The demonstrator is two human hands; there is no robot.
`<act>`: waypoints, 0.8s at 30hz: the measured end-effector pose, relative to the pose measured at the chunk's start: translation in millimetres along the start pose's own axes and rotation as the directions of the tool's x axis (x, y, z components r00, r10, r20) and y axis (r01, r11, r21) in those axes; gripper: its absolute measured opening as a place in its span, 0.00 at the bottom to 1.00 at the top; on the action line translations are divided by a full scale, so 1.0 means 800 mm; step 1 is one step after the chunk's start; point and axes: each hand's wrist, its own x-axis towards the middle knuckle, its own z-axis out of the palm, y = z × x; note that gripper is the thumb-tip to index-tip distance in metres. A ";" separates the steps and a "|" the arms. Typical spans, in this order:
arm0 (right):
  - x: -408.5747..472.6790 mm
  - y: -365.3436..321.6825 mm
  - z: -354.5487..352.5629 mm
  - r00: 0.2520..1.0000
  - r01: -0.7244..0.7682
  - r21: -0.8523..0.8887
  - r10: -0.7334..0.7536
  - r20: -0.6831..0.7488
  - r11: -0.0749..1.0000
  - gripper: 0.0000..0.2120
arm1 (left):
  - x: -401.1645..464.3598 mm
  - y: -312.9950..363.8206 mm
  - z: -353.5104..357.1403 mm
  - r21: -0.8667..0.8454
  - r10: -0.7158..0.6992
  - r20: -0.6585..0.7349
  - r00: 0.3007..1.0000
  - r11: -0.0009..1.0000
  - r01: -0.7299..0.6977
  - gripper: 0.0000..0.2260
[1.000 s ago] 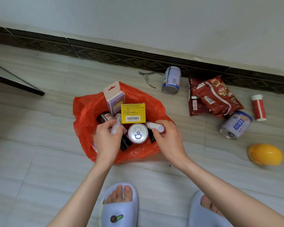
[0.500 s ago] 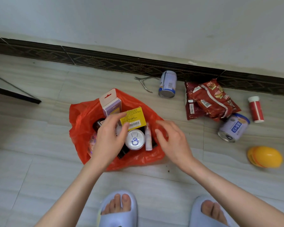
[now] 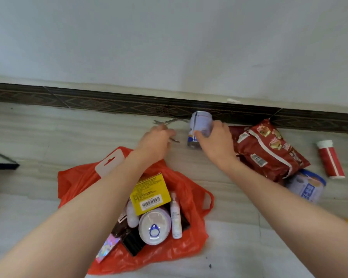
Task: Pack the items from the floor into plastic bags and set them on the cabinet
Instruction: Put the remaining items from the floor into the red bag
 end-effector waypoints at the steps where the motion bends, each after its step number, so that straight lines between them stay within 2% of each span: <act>1: 0.002 0.001 0.010 1.000 0.005 -0.047 -0.006 -0.014 0.999 0.28 | 0.007 -0.003 0.005 0.064 -0.012 0.026 1.000 0.998 0.011 0.18; 4: 0.007 0.006 0.028 0.999 -0.037 -0.081 0.035 -0.016 0.996 0.34 | 0.020 -0.010 0.009 0.164 -0.012 0.009 1.000 0.986 0.011 0.16; 7: 0.014 0.008 0.031 0.962 -0.257 0.128 0.241 0.128 0.958 0.34 | 0.024 -0.011 0.012 0.200 0.054 -0.033 0.998 0.979 -0.046 0.14; 9: 0.017 0.010 0.033 0.939 -0.328 0.191 0.297 0.176 0.925 0.33 | 0.026 -0.012 0.014 0.180 0.056 -0.051 0.997 0.983 -0.046 0.12; 12: 0.015 0.014 0.032 0.949 -0.302 0.176 0.279 0.147 0.937 0.30 | 0.029 -0.015 0.012 0.134 0.044 -0.081 0.996 0.991 -0.033 0.09; 14: 0.006 0.017 0.028 0.956 -0.283 0.170 0.262 0.135 0.944 0.27 | 0.028 -0.018 0.009 0.125 0.095 -0.102 0.990 0.989 -0.082 0.08; 18: -0.031 0.020 0.008 0.937 -0.340 0.297 0.297 0.182 0.892 0.18 | 0.019 -0.015 0.002 0.066 0.202 -0.264 0.943 0.979 -0.191 0.05; 21: -0.061 0.024 -0.014 0.944 -0.324 0.382 0.269 0.190 0.866 0.16 | 0.000 -0.008 -0.006 -0.081 0.179 -0.367 0.913 0.972 -0.223 0.03; 24: -0.089 0.022 -0.037 0.955 -0.290 0.428 0.228 0.190 0.856 0.13 | -0.030 0.003 -0.021 -0.239 0.168 -0.459 0.873 0.923 -0.303 0.03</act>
